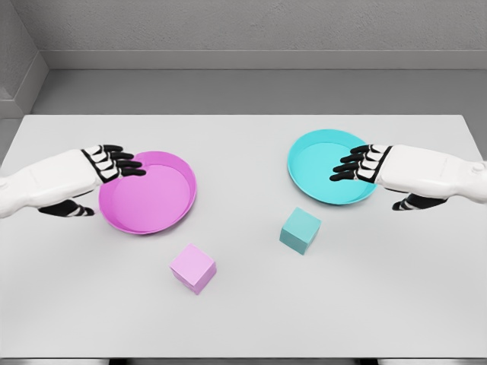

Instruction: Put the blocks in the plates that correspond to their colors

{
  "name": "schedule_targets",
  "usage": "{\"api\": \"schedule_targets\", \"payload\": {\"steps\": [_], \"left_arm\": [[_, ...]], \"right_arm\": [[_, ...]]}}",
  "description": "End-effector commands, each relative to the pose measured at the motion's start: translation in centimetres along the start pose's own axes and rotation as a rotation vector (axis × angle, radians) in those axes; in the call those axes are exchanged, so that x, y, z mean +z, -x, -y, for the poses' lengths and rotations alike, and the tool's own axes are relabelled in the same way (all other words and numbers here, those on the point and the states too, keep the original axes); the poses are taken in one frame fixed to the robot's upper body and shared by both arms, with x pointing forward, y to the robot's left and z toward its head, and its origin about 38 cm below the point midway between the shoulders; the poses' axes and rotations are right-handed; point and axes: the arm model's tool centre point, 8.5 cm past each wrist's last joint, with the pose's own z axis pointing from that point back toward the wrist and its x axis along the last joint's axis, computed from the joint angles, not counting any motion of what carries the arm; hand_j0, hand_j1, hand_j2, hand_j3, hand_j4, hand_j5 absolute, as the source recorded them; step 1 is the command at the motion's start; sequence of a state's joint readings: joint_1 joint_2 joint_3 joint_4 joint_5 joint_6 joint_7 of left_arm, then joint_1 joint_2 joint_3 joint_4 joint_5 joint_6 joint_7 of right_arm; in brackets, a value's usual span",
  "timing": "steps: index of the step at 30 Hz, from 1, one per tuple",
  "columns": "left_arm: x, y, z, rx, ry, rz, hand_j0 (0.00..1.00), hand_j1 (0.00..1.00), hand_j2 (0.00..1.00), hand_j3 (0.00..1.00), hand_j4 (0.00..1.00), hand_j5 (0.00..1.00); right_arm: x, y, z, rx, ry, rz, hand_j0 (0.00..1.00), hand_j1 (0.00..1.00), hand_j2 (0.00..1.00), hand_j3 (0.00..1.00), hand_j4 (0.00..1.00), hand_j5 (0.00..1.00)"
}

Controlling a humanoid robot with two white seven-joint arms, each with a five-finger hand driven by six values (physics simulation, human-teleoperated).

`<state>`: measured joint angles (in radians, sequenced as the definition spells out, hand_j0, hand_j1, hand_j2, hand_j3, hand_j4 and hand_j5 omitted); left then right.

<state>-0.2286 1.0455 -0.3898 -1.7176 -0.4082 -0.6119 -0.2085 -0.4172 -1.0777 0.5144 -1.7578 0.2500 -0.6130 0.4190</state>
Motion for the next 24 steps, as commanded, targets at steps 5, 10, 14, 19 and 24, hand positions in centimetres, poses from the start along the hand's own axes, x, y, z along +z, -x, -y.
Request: {"api": "schedule_targets", "payload": {"steps": [5,10,14,19,24], "left_arm": [[0.5,-0.6,0.4,-0.014,0.078,0.022,1.00,1.00,1.00,1.00,1.00,1.00],[0.1,-1.1,1.6,-0.010,0.113,0.037,1.00,1.00,1.00,1.00,1.00,1.00],[-0.2,-1.4,1.9,-0.010,0.115,0.047,1.00,1.00,1.00,1.00,1.00,1.00],[-0.8,-2.2,2.5,-0.014,0.126,0.072,1.00,1.00,1.00,1.00,1.00,1.00],[-2.1,-3.0,3.9,-0.026,0.143,0.095,1.00,1.00,1.00,1.00,1.00,1.00]], "right_arm": [[-0.4,-0.3,-0.7,-0.023,-0.006,0.016,1.00,1.00,1.00,1.00,1.00,1.00],[-2.5,-1.2,-1.8,-0.030,-0.012,0.060,1.00,1.00,1.00,1.00,1.00,1.00],[-4.4,-2.0,-2.0,-0.045,0.029,0.099,1.00,1.00,1.00,1.00,1.00,1.00],[-6.9,-2.3,-2.7,-0.074,0.072,0.122,1.00,1.00,1.00,1.00,1.00,1.00],[-8.8,-2.0,-4.6,-0.103,0.033,0.124,1.00,1.00,1.00,1.00,1.00,1.00]]}}
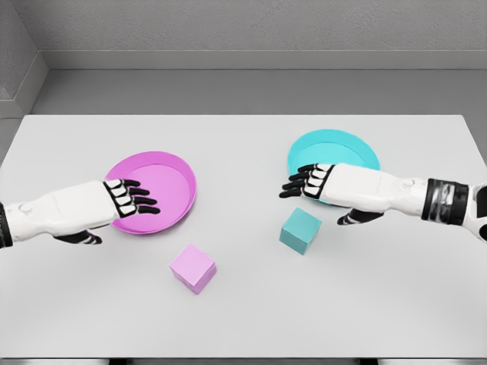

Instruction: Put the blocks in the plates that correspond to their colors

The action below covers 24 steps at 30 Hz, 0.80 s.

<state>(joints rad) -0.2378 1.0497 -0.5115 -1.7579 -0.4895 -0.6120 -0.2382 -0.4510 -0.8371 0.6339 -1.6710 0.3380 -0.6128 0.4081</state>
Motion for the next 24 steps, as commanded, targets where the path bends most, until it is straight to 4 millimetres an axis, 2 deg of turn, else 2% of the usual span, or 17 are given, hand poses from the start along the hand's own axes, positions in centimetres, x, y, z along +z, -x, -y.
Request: {"api": "schedule_targets", "payload": {"steps": [1,4,8,12,16,19,24], "left_arm": [[-0.8,-0.5,0.8,0.001,0.009,0.016,1.00,1.00,1.00,1.00,1.00,1.00],[-1.0,-0.7,1.2,0.009,0.020,0.024,1.00,1.00,1.00,1.00,1.00,1.00],[-1.5,-1.3,2.2,0.021,0.049,0.046,1.00,1.00,1.00,1.00,1.00,1.00],[-1.6,-1.4,2.2,0.022,0.047,0.050,1.00,1.00,1.00,1.00,1.00,1.00],[-2.3,-1.8,1.9,0.020,0.028,0.067,1.00,1.00,1.00,1.00,1.00,1.00],[-3.6,-2.2,1.7,0.004,0.021,0.092,1.00,1.00,1.00,1.00,1.00,1.00],[-4.6,-2.9,2.3,0.001,0.033,0.117,1.00,1.00,1.00,1.00,1.00,1.00]], "right_arm": [[-1.0,0.0,-1.2,-0.030,-0.012,0.010,1.00,1.00,1.00,1.00,1.00,1.00],[-1.6,0.2,-2.0,-0.051,-0.022,0.010,1.00,1.00,1.00,1.00,1.00,1.00],[-1.4,1.0,-3.2,-0.080,-0.046,-0.013,1.00,1.00,1.00,1.00,1.00,1.00],[-2.9,1.5,-5.3,-0.115,-0.071,-0.024,1.00,1.00,1.00,1.00,1.00,1.00],[-3.4,1.8,-5.7,-0.121,-0.076,-0.032,1.00,1.00,1.00,1.00,1.00,1.00],[-3.8,1.8,-5.9,-0.116,-0.079,-0.032,1.00,1.00,1.00,1.00,1.00,1.00],[-4.0,2.1,-6.4,-0.134,-0.082,-0.041,1.00,1.00,1.00,1.00,1.00,1.00]]}}
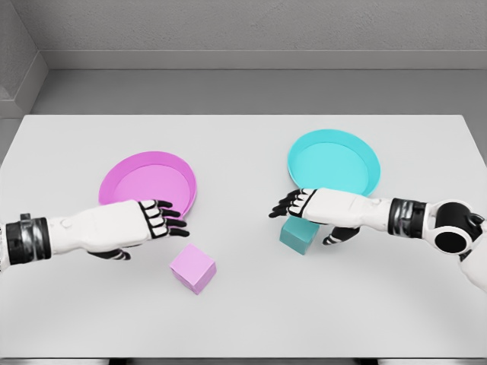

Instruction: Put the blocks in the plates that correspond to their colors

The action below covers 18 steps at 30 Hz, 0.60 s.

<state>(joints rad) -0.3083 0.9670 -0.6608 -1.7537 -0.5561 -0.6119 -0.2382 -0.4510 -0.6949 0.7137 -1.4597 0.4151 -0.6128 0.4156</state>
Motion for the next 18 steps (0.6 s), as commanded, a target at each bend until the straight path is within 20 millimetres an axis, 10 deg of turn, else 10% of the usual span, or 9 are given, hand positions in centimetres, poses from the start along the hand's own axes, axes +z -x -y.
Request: {"api": "schedule_targets", "payload": {"steps": [1,18], "left_arm": [[-0.5,-0.5,0.6,0.013,0.009,0.017,1.00,1.00,1.00,1.00,1.00,1.00],[-2.5,-1.1,1.3,0.021,0.042,0.064,1.00,1.00,1.00,1.00,1.00,1.00]], "right_arm": [[-0.3,0.2,-0.3,-0.017,0.004,-0.003,1.00,1.00,1.00,1.00,1.00,1.00],[-1.7,1.6,-1.9,-0.057,-0.027,-0.035,1.00,1.00,1.00,1.00,1.00,1.00]]}}
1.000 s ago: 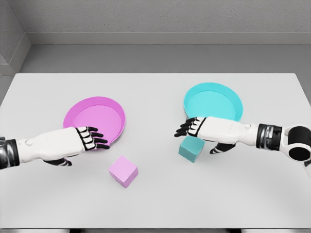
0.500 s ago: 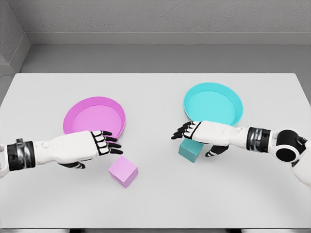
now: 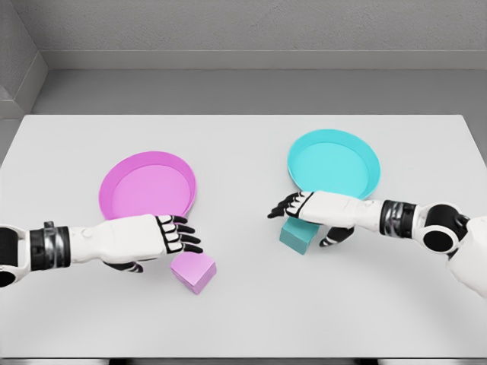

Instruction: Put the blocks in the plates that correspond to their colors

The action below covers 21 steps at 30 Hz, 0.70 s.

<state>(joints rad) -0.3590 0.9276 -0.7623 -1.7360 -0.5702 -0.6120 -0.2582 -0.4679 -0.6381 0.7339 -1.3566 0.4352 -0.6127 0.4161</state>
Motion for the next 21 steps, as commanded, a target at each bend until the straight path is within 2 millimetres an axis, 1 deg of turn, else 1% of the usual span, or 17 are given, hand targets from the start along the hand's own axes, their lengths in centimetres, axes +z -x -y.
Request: {"api": "schedule_targets", "payload": {"steps": [1,5,9,10,12,13,15,17,21], "left_arm": [[-0.2,-0.1,0.2,0.011,0.000,0.004,1.00,1.00,1.00,1.00,1.00,1.00],[-0.5,-0.2,0.1,0.019,-0.001,0.011,1.00,1.00,1.00,1.00,1.00,1.00],[-1.6,-0.6,-0.4,0.021,-0.028,0.034,1.00,1.00,1.00,1.00,1.00,1.00],[-1.7,-0.7,-0.3,0.024,-0.029,0.038,1.00,1.00,1.00,1.00,1.00,1.00],[-2.2,-0.8,-0.7,0.019,-0.039,0.048,1.00,1.00,1.00,1.00,1.00,1.00],[-2.5,-0.8,-1.0,0.013,-0.042,0.054,1.00,1.00,1.00,1.00,1.00,1.00],[-3.0,-1.1,-1.1,0.010,-0.039,0.067,1.00,1.00,1.00,1.00,1.00,1.00],[-3.5,-1.2,-1.3,0.006,-0.044,0.076,1.00,1.00,1.00,1.00,1.00,1.00],[-3.6,-1.4,-1.2,0.009,-0.043,0.082,1.00,1.00,1.00,1.00,1.00,1.00]], "right_arm": [[-0.6,0.1,-0.3,-0.008,-0.002,-0.002,1.00,1.00,1.00,1.00,1.00,1.00],[-0.8,0.0,-0.3,-0.009,-0.002,0.000,1.00,1.00,1.00,1.00,1.00,1.00],[-0.9,0.1,-0.3,-0.008,-0.003,-0.002,1.00,1.00,1.00,1.00,1.00,1.00],[-0.8,0.2,0.2,0.000,0.002,-0.003,1.00,1.00,1.00,1.00,1.00,1.00],[-0.8,0.2,0.2,0.001,0.000,-0.004,1.00,1.00,1.00,1.00,1.00,1.00],[-1.1,0.1,0.3,0.007,0.000,-0.001,1.00,1.00,1.00,1.00,1.00,1.00],[-1.2,0.5,0.1,0.000,-0.006,-0.013,1.00,1.00,1.00,1.00,1.00,1.00],[-1.4,0.5,0.0,0.003,-0.016,-0.009,1.00,1.00,1.00,1.00,1.00,1.00],[-1.8,0.1,-0.3,0.002,-0.024,0.002,1.00,1.00,1.00,1.00,1.00,1.00]]}}
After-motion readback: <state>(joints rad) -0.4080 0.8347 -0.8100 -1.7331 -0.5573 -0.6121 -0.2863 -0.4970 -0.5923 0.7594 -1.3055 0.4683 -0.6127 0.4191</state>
